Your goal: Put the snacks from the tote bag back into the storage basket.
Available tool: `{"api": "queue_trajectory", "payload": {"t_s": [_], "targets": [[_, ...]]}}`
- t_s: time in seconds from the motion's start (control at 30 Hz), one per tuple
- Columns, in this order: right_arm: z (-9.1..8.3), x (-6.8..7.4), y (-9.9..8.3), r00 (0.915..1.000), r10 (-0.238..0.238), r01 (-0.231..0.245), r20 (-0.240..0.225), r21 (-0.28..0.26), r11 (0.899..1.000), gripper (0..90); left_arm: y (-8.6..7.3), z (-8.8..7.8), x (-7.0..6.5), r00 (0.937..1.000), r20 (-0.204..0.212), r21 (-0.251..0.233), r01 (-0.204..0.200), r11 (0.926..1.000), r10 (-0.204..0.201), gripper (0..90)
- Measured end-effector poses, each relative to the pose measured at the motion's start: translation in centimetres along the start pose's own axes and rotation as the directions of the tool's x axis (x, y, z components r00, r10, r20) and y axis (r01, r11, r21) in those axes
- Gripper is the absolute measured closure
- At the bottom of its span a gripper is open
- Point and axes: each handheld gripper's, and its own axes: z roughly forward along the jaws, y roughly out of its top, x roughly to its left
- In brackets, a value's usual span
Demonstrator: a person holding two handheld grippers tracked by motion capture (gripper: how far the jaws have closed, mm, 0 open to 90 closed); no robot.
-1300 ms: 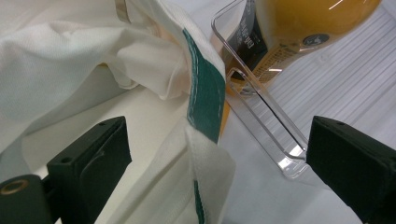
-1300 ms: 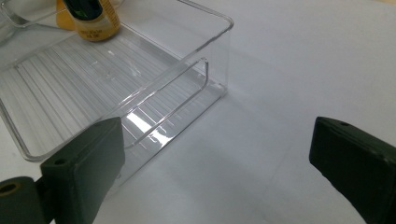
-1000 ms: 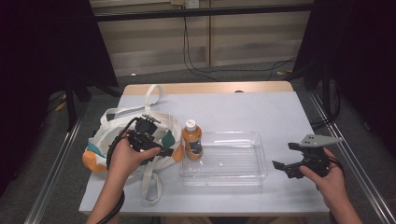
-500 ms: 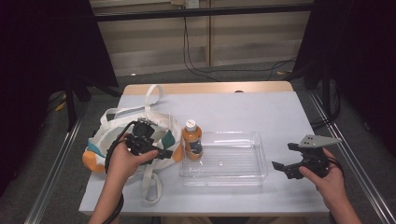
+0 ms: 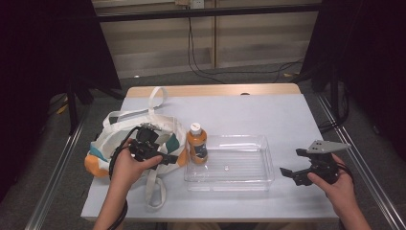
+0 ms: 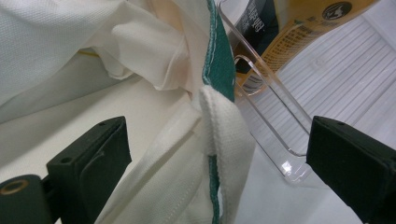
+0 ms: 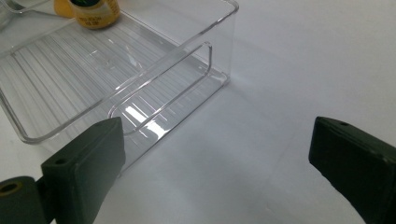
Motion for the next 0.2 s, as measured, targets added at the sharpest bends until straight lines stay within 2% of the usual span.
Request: {"api": "queue_trajectory", "payload": {"t_s": [0.1, 0.13, 0.2], "targets": [[-0.16, 0.04, -0.21, 1.0000, 0.001, -0.001, 0.002, 0.005, 1.000, 3.4, 0.20, 0.06, -0.12, 1.0000, 0.003, -0.007, -0.001, 1.0000, 0.001, 6.2], [-0.23, 0.06, -0.27, 1.0000, 0.000, 0.000, 0.003, 0.008, 1.000, 3.4, 0.25, 0.01, 0.00, 0.9998, 0.010, 0.004, -0.016, 0.9999, 0.016, 6.1], [-0.37, 0.03, -0.38, 1.0000, -0.002, 0.002, 0.006, 0.011, 1.000, 3.4, 0.24, 0.20, -0.14, 1.0000, 0.005, -0.015, 0.008, 0.9999, -0.008, 6.1]]}}
